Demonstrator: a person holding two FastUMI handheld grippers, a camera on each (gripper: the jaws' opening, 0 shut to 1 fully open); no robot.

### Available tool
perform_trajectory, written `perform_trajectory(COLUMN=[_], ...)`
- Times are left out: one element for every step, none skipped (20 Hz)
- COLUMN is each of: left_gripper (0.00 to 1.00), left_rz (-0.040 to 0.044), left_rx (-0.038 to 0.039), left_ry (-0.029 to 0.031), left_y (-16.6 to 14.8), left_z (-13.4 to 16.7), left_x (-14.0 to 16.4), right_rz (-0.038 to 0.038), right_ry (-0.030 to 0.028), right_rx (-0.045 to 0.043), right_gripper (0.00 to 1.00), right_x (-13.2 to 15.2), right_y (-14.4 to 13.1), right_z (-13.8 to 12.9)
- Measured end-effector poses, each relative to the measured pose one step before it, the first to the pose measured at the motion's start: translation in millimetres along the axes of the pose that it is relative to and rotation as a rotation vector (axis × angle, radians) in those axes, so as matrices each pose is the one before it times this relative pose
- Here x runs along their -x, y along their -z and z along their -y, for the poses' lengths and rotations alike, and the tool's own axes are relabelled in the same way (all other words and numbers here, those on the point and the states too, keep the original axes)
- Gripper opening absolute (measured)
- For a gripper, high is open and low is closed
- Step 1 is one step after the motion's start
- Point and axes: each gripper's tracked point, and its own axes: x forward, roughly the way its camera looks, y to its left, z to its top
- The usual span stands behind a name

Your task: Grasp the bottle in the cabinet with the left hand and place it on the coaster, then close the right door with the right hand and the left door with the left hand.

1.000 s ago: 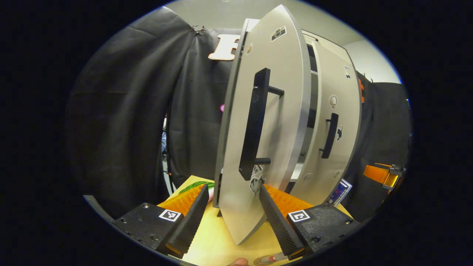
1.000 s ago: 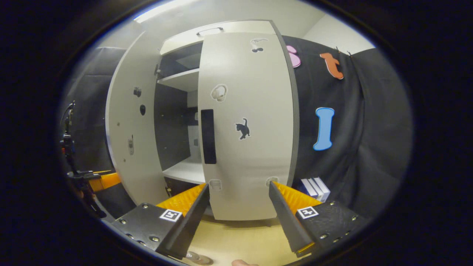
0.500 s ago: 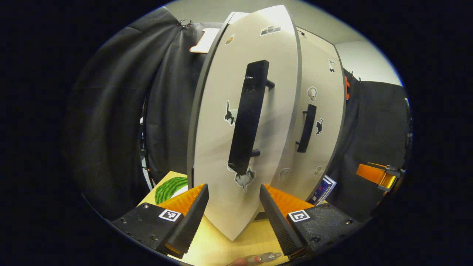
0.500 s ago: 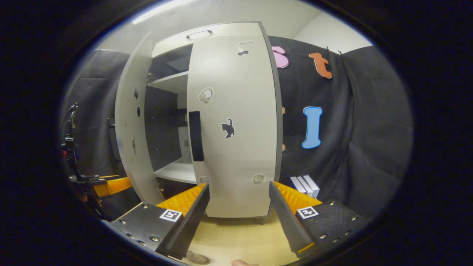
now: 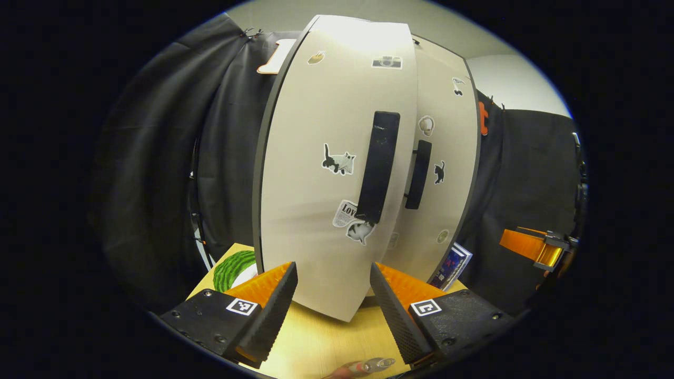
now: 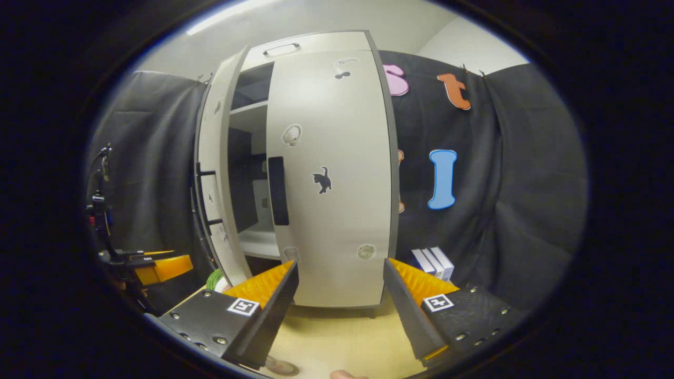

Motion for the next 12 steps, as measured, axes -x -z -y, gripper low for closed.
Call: perform_trajectory(left_gripper=[0.90,0.90,0.90,0.90,0.90,0.90,0.90,0.90,0.90,0.90,0.90,0.90], left_rz=[-0.00048,0.00113,0.00254,0.00675,0.00838,0.00679,0.00875,0.00922,0.01536,0.01615,0.01726,0.01625], left_rx=[-0.00190,-0.00139,-0.00159,-0.00209,-0.00398,-0.00671,-0.00759,-0.00985,-0.01075,-0.01070,-0.01069,-0.01056], left_ry=[-0.00054,0.00091,0.00122,-0.00059,0.00173,0.00279,0.00063,0.00285,0.00534,0.00633,0.00904,0.00861], left_y=[-0.36,-0.28,-0.92,-1.04,-2.30,-1.41,-2.41,-2.46,-4.50,-3.92,-5.02,-4.21], left_z=[-0.20,0.46,0.13,-0.08,0.68,0.29,0.00,0.41,1.37,1.34,1.96,2.12], left_x=[0.00,-0.14,0.25,-0.54,-0.38,-0.96,-1.26,-1.98,-0.99,-2.52,-2.13,-1.33], right_rz=[-0.00064,0.00022,0.00020,0.00195,0.00469,0.00376,0.00523,0.00713,0.00713,0.00794,0.00868,0.01051], right_ry=[0.00140,0.00211,0.00217,0.00255,0.00290,0.00471,0.00224,0.00114,0.00041,0.00157,0.00457,0.00509], right_rx=[-0.00087,-0.00045,-0.00010,-0.00012,0.00101,0.00281,0.00186,0.00076,0.00137,0.00359,0.00593,0.00626], right_gripper=[0.98,0.98,0.98,0.98,0.98,0.98,0.98,0.98,0.98,0.98,0.98,0.98], right_x=[0.13,0.18,0.81,0.23,0.16,0.92,0.24,0.94,0.53,1.19,0.71,0.35], right_y=[0.27,-0.24,-0.22,0.05,-1.73,-1.55,-1.95,-1.89,-3.32,-3.40,-4.81,-4.94], right_z=[0.33,1.30,1.07,0.31,1.26,1.90,1.43,0.15,0.68,1.90,2.03,2.12])
